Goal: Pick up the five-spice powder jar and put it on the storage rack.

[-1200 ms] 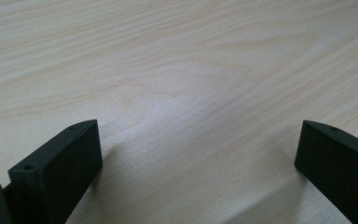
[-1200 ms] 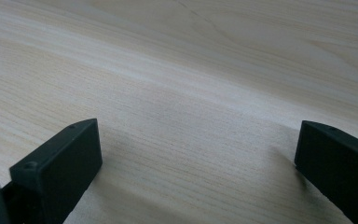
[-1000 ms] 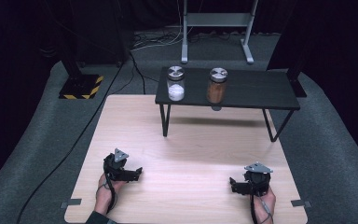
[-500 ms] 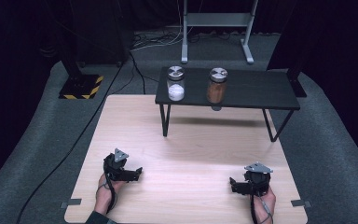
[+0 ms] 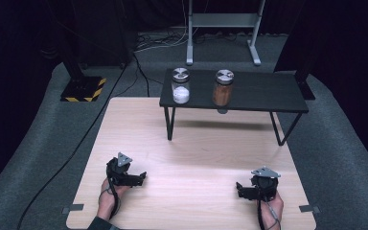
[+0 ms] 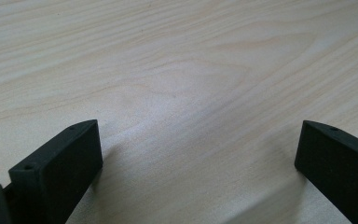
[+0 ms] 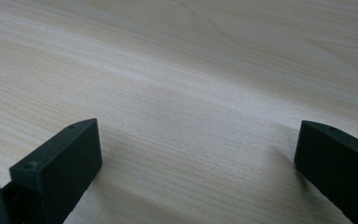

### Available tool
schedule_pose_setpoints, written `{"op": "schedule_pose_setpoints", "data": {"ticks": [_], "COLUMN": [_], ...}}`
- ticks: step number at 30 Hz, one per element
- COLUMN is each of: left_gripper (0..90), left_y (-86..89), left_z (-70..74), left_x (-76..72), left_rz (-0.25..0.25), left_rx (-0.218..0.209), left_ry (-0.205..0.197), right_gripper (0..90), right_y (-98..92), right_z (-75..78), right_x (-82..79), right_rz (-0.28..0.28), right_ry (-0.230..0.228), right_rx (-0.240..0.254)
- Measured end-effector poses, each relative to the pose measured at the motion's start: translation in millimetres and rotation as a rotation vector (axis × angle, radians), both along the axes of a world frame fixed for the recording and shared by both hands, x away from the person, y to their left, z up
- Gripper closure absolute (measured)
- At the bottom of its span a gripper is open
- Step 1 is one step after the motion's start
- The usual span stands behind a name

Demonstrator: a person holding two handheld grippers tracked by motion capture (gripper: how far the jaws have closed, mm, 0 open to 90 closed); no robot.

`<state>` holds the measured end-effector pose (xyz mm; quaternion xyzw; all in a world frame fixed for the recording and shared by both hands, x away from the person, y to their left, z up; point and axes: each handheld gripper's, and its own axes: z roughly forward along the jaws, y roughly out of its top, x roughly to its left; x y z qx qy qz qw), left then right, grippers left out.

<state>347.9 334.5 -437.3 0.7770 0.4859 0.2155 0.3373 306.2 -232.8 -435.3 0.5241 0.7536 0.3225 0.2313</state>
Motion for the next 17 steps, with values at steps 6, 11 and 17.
{"op": "schedule_pose_setpoints", "data": {"ticks": [6, 11, 17], "left_gripper": [0.3, 0.3, 0.3], "left_y": [0.0, 0.0, 0.0], "left_z": [0.1, 0.1, 0.0], "left_x": [0.0, 0.0, 0.1], "left_rz": [-0.001, -0.001, -0.001], "left_rx": [0.001, 0.000, 0.000], "left_ry": [0.000, 0.000, 0.000], "right_gripper": [0.0, 0.0, 0.0], "right_y": [0.0, -0.4, -1.0], "right_z": [0.0, 0.1, 0.1], "right_x": [0.0, 0.4, 0.9], "right_rz": [-0.001, 0.000, 0.002], "right_ry": [0.000, 0.002, 0.004], "right_rx": [0.000, 0.002, 0.004]}}
